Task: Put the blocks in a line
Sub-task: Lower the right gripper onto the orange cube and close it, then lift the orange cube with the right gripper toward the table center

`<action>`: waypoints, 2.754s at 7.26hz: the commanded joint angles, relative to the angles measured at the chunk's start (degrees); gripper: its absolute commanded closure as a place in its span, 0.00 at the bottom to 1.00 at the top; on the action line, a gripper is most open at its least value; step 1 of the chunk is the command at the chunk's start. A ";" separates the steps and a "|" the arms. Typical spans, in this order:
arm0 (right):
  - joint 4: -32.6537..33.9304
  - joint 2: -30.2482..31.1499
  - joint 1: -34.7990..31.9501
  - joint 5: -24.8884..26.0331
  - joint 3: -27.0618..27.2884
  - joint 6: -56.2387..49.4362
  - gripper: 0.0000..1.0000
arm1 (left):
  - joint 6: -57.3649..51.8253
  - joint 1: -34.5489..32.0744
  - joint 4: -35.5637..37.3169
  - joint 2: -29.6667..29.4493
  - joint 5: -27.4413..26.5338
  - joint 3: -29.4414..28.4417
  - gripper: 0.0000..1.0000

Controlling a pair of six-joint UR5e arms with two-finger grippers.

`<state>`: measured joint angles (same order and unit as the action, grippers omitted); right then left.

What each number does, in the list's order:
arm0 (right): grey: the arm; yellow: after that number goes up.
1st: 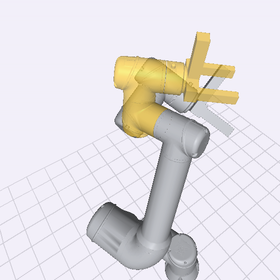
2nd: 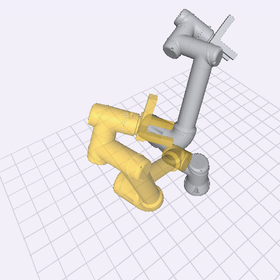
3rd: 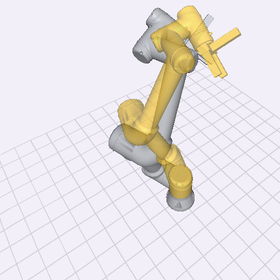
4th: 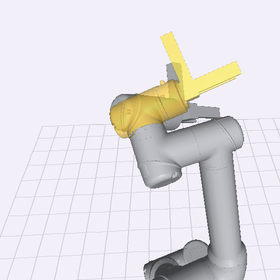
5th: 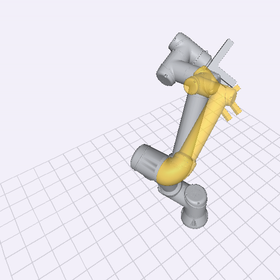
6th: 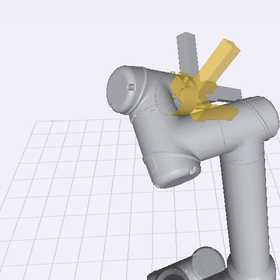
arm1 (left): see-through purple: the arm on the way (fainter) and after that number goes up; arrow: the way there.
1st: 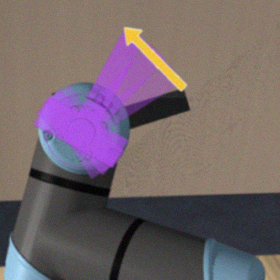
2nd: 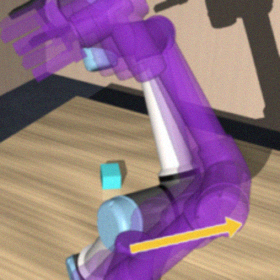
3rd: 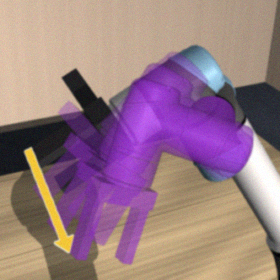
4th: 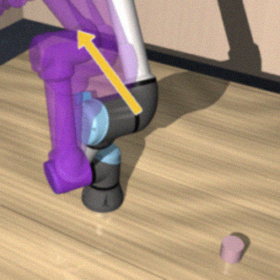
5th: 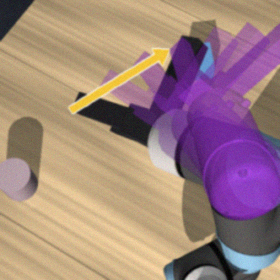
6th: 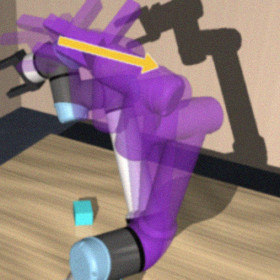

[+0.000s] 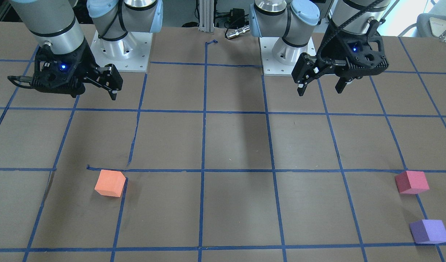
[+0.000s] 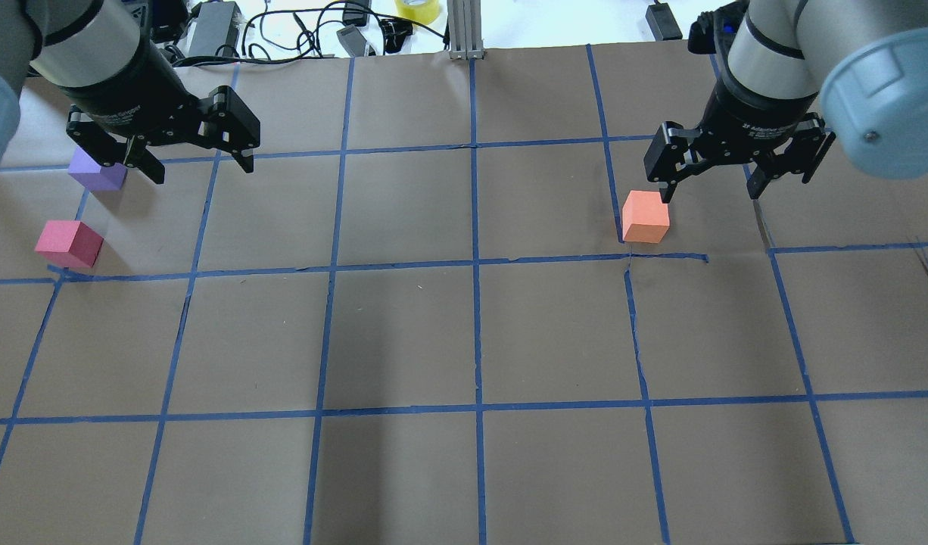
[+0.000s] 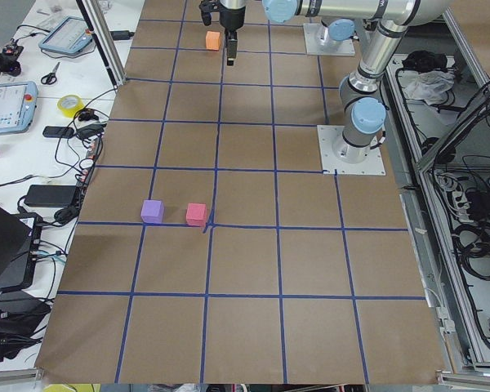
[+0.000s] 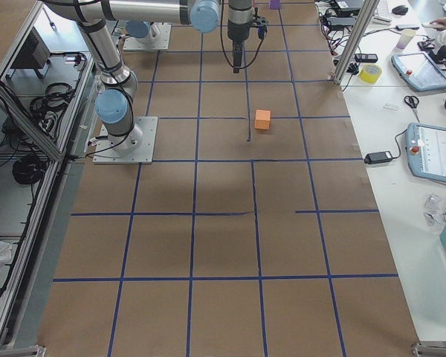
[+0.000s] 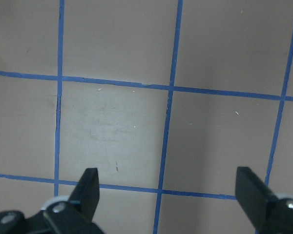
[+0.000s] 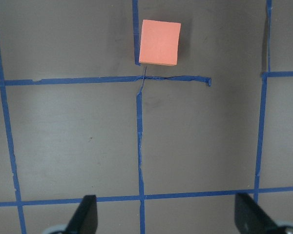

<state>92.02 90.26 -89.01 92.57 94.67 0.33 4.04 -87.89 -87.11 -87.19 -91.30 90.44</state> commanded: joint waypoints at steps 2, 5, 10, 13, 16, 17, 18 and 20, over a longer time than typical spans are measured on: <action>6.54 -3.15 0.24 -0.28 0.24 0.55 0.00 | 0.00 0.00 0.01 0.09 -0.01 0.09 0.00; 12.09 -13.06 0.41 -0.63 0.25 0.46 0.00 | -0.09 0.00 0.01 0.09 0.07 0.09 0.00; 25.49 -25.66 1.11 -0.46 0.16 6.87 0.00 | -0.09 0.18 0.01 0.09 0.16 -0.08 0.00; 25.40 -28.56 3.58 -1.25 0.08 8.02 0.00 | 0.00 0.18 0.36 0.09 0.25 -0.09 0.00; 24.87 -30.40 3.49 -1.42 0.07 7.49 0.00 | 0.00 0.09 0.36 0.00 0.25 0.00 0.00; 24.87 -30.58 3.49 -1.77 0.08 7.14 0.00 | 0.00 0.26 0.54 0.00 0.25 -0.08 0.00; 24.87 -30.85 3.41 -1.95 0.08 6.53 0.04 | 0.00 0.26 0.80 -0.09 0.34 -0.09 0.00; 24.79 -30.76 3.49 -4.92 -0.01 6.52 1.00 | 0.00 0.26 0.80 -0.09 0.34 -0.09 0.00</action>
<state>116.88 59.46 -85.54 89.29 94.73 6.95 4.04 -87.63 -86.35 -87.26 -90.98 90.36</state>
